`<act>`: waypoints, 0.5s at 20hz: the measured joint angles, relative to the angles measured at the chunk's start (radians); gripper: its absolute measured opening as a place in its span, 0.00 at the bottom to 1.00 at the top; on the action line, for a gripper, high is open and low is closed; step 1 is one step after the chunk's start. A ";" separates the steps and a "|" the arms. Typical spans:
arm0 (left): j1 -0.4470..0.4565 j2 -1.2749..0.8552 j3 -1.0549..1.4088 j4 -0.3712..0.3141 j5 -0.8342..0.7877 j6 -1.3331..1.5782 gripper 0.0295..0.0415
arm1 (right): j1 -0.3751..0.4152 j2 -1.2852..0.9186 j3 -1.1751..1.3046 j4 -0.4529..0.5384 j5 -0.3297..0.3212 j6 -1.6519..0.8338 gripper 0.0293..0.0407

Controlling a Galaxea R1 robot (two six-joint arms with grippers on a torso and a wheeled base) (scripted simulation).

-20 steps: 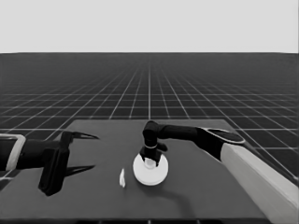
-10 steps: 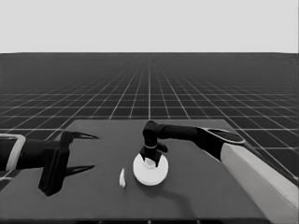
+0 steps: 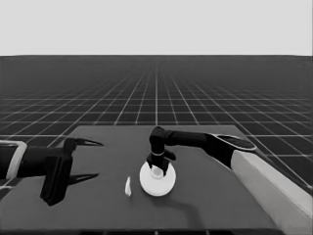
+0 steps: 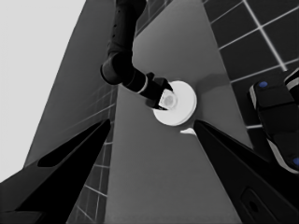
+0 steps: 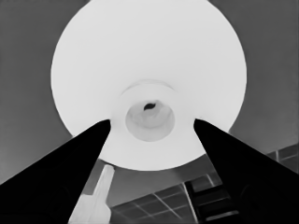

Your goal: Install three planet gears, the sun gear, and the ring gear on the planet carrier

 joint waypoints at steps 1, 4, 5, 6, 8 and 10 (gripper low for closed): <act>0.000 0.000 0.000 0.000 0.000 0.000 0.75 | 0.000 0.000 0.000 0.000 0.000 0.000 0.81; 0.000 0.000 0.000 0.000 0.000 0.000 0.75 | 0.072 -0.009 0.041 0.057 -0.024 -0.314 0.82; 0.000 0.000 0.000 0.000 0.000 0.000 0.75 | 0.089 -0.010 0.047 0.071 -0.027 -0.386 0.81; 0.000 0.000 0.000 0.000 0.000 0.000 0.75 | 0.099 -0.010 0.049 0.080 -0.027 -0.429 0.81; 0.000 0.000 0.000 0.000 0.000 0.000 0.75 | 0.108 -0.011 0.052 0.088 -0.028 -0.469 0.81; 0.000 0.000 0.000 0.000 0.000 0.000 0.75 | 0.111 -0.011 0.052 0.091 -0.028 -0.483 0.81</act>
